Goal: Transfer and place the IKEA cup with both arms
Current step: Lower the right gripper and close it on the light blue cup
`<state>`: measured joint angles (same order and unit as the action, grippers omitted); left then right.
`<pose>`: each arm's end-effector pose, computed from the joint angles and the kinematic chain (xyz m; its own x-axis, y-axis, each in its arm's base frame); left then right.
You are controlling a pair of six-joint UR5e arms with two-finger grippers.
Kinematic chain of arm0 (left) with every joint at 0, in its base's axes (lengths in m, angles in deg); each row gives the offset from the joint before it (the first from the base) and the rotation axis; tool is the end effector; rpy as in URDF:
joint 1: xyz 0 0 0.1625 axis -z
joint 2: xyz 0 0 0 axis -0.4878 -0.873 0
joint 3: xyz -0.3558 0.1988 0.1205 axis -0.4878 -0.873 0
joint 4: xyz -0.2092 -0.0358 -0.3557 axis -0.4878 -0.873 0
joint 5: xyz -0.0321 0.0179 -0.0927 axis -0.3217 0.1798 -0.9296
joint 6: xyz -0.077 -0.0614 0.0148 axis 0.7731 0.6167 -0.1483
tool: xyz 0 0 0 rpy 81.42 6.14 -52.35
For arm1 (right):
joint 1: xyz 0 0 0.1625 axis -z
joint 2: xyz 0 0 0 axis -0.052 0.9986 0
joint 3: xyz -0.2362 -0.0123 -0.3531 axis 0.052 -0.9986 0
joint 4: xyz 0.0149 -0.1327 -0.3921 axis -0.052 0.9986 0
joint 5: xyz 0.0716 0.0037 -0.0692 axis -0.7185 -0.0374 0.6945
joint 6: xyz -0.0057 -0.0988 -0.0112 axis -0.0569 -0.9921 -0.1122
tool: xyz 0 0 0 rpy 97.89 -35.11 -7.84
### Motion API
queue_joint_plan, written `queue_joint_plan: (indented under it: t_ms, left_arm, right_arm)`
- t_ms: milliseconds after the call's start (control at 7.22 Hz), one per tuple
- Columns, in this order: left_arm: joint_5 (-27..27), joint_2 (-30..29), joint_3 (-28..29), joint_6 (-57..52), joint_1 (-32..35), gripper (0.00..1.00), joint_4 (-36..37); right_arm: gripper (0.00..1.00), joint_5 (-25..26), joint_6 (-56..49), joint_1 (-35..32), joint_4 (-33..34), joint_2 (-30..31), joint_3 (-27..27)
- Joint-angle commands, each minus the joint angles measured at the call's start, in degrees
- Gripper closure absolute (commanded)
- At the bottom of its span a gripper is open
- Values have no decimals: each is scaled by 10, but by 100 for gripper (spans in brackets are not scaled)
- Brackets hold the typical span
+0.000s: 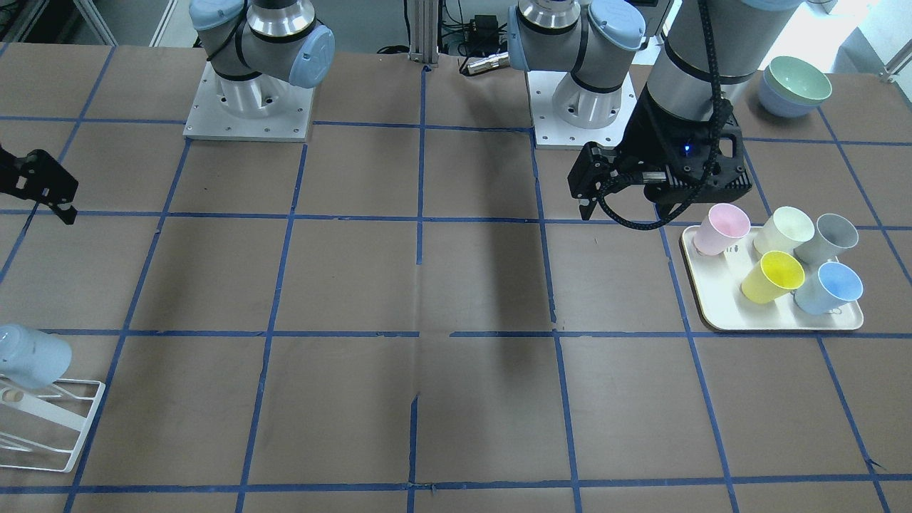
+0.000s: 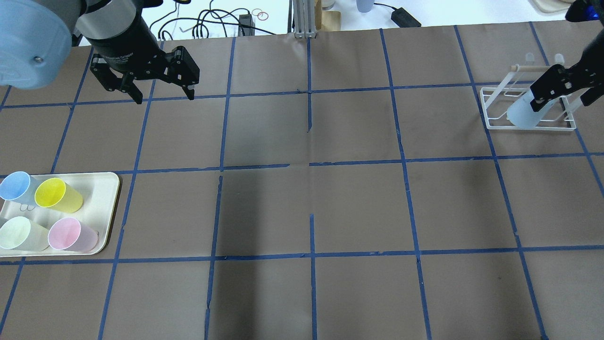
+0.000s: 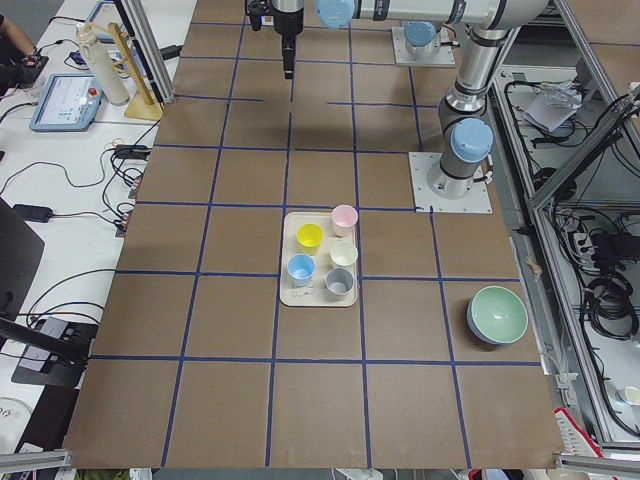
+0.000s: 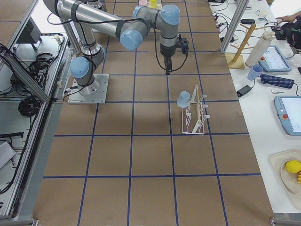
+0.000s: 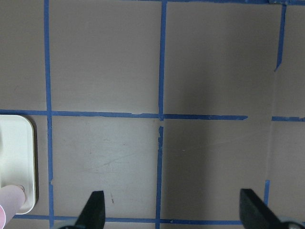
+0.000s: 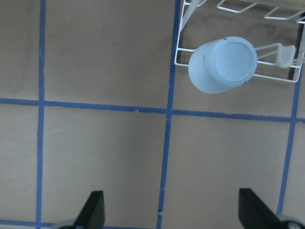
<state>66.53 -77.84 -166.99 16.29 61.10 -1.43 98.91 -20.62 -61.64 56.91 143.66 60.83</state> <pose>-0.1356 -0.5267 0.4923 -0.9992 -0.0396 -0.0029 -0.0394 0.9985 -0.0370 -0.0991 -0.5204 0.4373 -0.9949 -0.0955 0.0323 -0.0972 0.9937 -0.0564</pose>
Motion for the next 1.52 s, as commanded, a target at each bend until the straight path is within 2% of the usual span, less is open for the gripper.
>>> queue_joint_plan:
  t_ms: [0, 138, 554, 831, 1385]
  left_arm:
    - [0, -1, 1, 0, 1, 0, 0]
    - [0, -1, 1, 0, 0, 0, 0]
    - [0, 0, 0, 0, 1, 0, 0]
    - [0, 0, 1, 0, 1, 0, 0]
    - [0, 0, 2, 0, 0, 0, 0]
  right_arm:
    - [0, 5, -59, 18, 102, -62, 1]
    - [0, 4, -60, 18, 131, -84, 3]
    - [0, 4, -69, 18, 140, -129, 3]
    - [0, 4, -72, 18, 185, -150, 3]
    - [0, 2, -72, 18, 192, -171, 1]
